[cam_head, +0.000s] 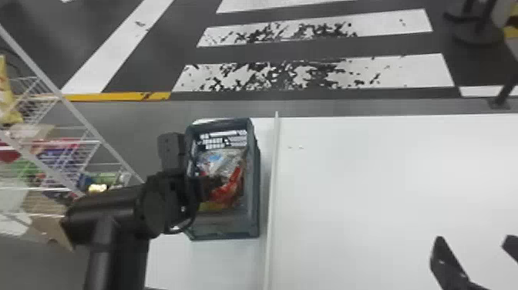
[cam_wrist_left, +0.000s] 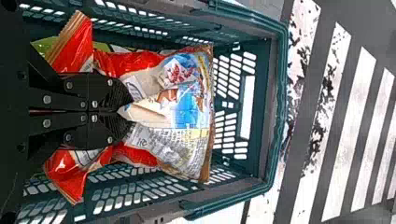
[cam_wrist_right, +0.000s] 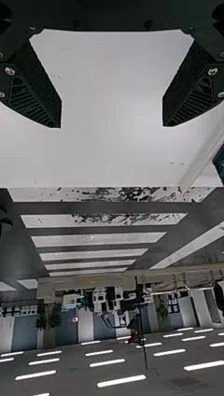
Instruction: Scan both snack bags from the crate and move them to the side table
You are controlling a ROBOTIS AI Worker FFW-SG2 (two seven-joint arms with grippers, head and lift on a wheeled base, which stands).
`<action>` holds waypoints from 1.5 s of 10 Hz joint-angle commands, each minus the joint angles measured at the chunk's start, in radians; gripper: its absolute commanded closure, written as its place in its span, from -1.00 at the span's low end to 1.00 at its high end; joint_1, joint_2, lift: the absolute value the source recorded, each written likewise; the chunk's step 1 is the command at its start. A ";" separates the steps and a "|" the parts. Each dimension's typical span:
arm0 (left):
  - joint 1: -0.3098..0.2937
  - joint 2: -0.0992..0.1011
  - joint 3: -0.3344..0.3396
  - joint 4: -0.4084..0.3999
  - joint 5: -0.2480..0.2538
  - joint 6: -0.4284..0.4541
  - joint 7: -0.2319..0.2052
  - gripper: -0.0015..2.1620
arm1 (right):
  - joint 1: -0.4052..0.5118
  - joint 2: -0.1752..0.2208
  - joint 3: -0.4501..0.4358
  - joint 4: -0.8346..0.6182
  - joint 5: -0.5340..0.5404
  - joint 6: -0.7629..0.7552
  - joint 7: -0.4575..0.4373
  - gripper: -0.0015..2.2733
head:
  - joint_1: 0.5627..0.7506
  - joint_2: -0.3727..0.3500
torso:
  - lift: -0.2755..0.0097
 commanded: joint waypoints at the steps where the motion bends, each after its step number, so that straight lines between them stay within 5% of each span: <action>1: 0.010 -0.005 -0.001 -0.035 0.003 0.003 0.017 0.98 | 0.000 0.000 0.000 0.000 -0.002 0.003 0.002 -0.89 | 0.41 0.66 | 0.73; 5: 0.024 -0.005 -0.006 -0.092 0.000 0.009 0.057 0.98 | -0.006 0.000 -0.003 0.005 -0.018 0.012 0.008 -0.89 | 0.41 0.67 | 0.73; 10: 0.099 -0.005 0.020 -0.296 0.023 0.025 0.131 0.98 | -0.008 0.002 -0.003 0.006 -0.022 0.009 0.008 -0.89 | 0.41 0.73 | 0.73; 15: 0.113 -0.014 0.030 -0.341 0.052 0.049 0.100 0.98 | -0.006 0.002 -0.011 0.006 -0.024 0.009 0.008 -0.89 | 0.41 0.68 | 0.73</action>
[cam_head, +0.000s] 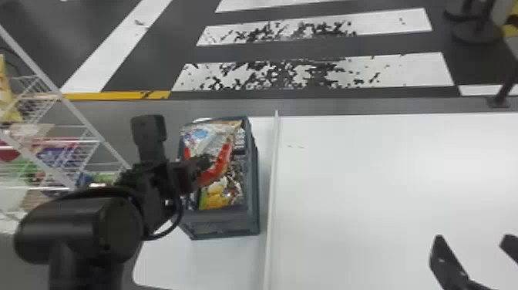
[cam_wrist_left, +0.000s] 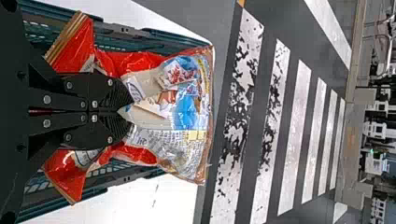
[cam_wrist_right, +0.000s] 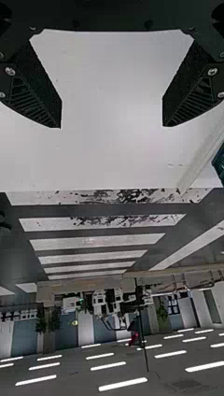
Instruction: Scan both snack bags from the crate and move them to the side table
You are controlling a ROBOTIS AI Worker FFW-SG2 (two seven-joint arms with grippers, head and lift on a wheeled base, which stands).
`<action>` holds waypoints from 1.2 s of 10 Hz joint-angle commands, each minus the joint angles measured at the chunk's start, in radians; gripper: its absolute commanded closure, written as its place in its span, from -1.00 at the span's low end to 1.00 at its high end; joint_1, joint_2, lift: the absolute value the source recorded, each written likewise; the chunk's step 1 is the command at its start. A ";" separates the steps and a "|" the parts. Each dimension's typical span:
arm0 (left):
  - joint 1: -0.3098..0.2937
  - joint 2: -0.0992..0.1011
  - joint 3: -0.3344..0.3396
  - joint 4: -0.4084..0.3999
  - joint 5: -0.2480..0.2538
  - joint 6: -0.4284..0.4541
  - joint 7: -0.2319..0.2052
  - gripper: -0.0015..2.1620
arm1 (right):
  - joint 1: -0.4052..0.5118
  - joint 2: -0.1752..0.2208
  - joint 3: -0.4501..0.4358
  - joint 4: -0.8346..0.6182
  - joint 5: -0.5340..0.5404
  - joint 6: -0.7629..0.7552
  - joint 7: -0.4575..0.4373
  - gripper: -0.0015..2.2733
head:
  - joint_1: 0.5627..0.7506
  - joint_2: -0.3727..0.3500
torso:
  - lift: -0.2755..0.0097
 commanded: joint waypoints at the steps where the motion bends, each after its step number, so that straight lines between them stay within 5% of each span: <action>1: 0.005 -0.005 0.002 -0.003 0.020 0.010 -0.001 0.98 | 0.000 0.000 0.000 0.001 0.000 0.000 0.000 -0.89 | 0.41 0.67 | 0.73; 4: 0.020 -0.031 -0.021 -0.091 0.078 0.080 -0.057 0.98 | 0.002 0.000 0.000 -0.002 0.000 -0.003 -0.002 -0.89 | 0.41 0.59 | 0.73; 9: 0.048 -0.054 -0.103 -0.221 0.132 0.157 -0.192 0.98 | 0.006 0.000 -0.020 -0.007 0.000 -0.021 -0.037 -0.87 | 0.41 0.11 | 0.73; 12: 0.013 -0.061 -0.263 -0.152 0.048 0.157 -0.243 0.98 | 0.006 0.000 -0.028 -0.007 0.003 -0.049 -0.081 -0.87 | 0.41 -0.23 | 0.73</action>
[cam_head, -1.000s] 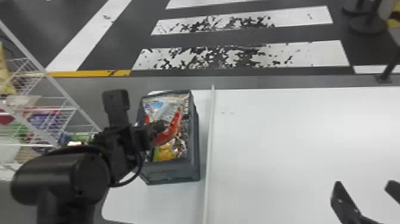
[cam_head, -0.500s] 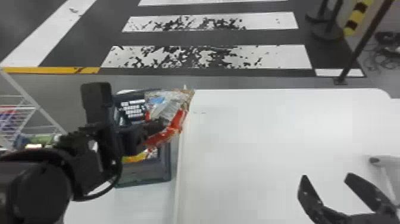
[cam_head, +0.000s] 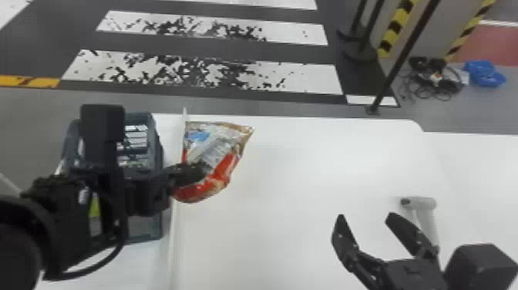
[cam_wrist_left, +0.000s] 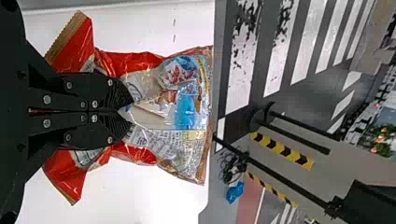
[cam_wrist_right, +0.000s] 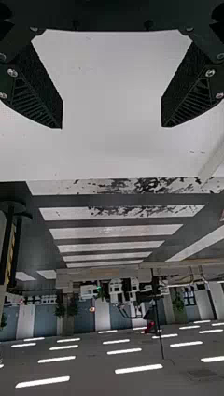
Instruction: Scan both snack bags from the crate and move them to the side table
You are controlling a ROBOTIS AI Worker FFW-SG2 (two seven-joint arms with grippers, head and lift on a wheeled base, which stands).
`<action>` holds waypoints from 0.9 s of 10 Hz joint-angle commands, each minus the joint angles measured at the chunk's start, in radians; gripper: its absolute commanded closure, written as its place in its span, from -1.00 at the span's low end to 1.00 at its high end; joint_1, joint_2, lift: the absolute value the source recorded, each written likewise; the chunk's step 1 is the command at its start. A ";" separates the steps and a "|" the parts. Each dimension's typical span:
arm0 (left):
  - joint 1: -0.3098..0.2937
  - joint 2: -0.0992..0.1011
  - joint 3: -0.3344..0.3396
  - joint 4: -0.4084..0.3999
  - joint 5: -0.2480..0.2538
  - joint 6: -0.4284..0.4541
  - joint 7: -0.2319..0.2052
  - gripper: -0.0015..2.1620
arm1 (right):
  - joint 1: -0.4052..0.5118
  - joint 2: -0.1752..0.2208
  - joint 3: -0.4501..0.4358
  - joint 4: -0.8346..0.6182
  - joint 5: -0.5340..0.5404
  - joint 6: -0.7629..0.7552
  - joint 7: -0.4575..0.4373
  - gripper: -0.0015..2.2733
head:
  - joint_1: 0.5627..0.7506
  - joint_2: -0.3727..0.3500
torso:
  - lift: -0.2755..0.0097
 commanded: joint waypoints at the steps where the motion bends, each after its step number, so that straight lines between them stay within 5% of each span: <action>1: -0.034 -0.005 -0.113 0.072 -0.081 0.000 -0.010 0.98 | -0.003 0.000 -0.010 0.003 0.000 -0.014 -0.009 -0.86 | 0.41 -0.37 | 0.73; 6: -0.163 -0.036 -0.317 0.380 -0.208 -0.049 -0.034 0.98 | -0.014 0.000 -0.026 0.011 -0.006 -0.023 -0.028 -0.85 | 0.41 -0.78 | 0.73; 9: -0.187 -0.057 -0.406 0.546 -0.236 -0.196 -0.050 0.98 | -0.026 -0.002 -0.031 0.028 -0.008 -0.045 -0.040 -0.85 | 0.41 -0.94 | 0.73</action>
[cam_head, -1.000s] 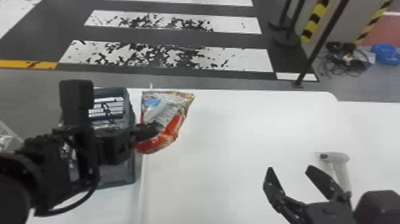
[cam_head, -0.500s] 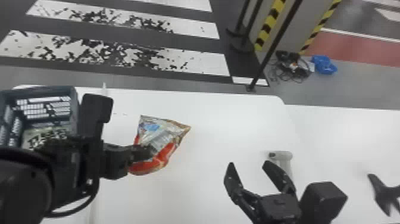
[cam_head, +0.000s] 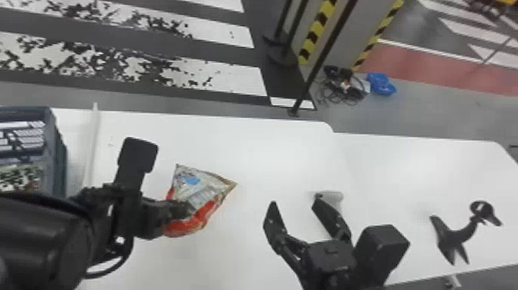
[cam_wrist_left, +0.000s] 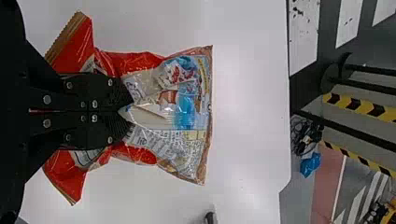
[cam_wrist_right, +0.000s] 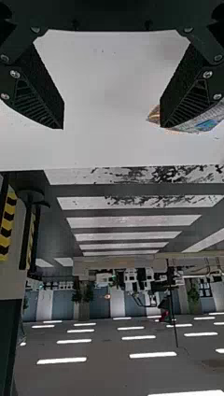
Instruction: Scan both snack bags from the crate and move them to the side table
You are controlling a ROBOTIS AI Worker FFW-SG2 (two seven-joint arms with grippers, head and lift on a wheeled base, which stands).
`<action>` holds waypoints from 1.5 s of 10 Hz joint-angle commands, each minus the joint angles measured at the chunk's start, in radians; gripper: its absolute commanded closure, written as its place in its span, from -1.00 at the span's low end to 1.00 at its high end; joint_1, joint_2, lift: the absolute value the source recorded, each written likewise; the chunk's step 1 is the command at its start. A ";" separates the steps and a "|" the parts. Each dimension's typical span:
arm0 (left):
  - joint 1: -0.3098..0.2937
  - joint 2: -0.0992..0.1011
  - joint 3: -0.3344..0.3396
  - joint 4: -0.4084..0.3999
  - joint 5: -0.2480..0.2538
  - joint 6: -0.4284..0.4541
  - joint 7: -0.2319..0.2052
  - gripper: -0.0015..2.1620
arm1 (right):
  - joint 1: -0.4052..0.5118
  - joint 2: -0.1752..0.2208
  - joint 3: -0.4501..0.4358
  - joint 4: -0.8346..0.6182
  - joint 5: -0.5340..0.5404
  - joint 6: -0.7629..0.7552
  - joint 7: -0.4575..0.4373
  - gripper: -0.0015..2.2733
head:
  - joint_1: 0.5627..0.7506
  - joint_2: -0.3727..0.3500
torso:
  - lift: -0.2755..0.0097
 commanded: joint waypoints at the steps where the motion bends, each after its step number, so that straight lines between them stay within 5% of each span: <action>1: -0.025 -0.012 -0.061 0.093 -0.047 -0.072 0.007 0.98 | -0.004 0.000 0.000 0.006 -0.001 -0.002 0.001 -0.85 | 0.41 -0.94 | 0.73; 2: -0.041 -0.015 -0.073 0.142 -0.047 -0.102 0.017 0.98 | -0.005 0.000 -0.003 0.008 -0.004 -0.005 -0.002 -0.85 | 0.41 -0.94 | 0.73; 3: -0.043 -0.018 -0.072 0.170 -0.038 -0.155 0.030 0.75 | -0.005 -0.002 -0.006 0.008 -0.003 -0.008 -0.010 -0.85 | 0.41 -0.94 | 0.73; 4: -0.040 -0.018 -0.072 0.170 -0.036 -0.179 0.030 -0.28 | -0.005 -0.002 -0.008 0.008 -0.003 -0.008 -0.010 -0.85 | 0.41 -0.94 | 0.73; 5: -0.037 -0.016 -0.072 0.161 -0.039 -0.179 0.019 -1.00 | -0.005 -0.002 -0.008 0.011 -0.003 -0.008 -0.010 -0.85 | 0.41 -0.94 | 0.73; 11: 0.000 -0.002 -0.029 0.087 -0.033 -0.170 0.024 -0.94 | -0.005 -0.002 -0.006 0.011 -0.004 -0.008 -0.010 -0.85 | 0.41 -0.94 | 0.73; 15: 0.018 0.010 0.028 0.068 -0.032 -0.259 0.017 -0.93 | -0.002 -0.005 -0.008 0.015 -0.009 -0.008 -0.010 -0.85 | 0.41 -0.90 | 0.73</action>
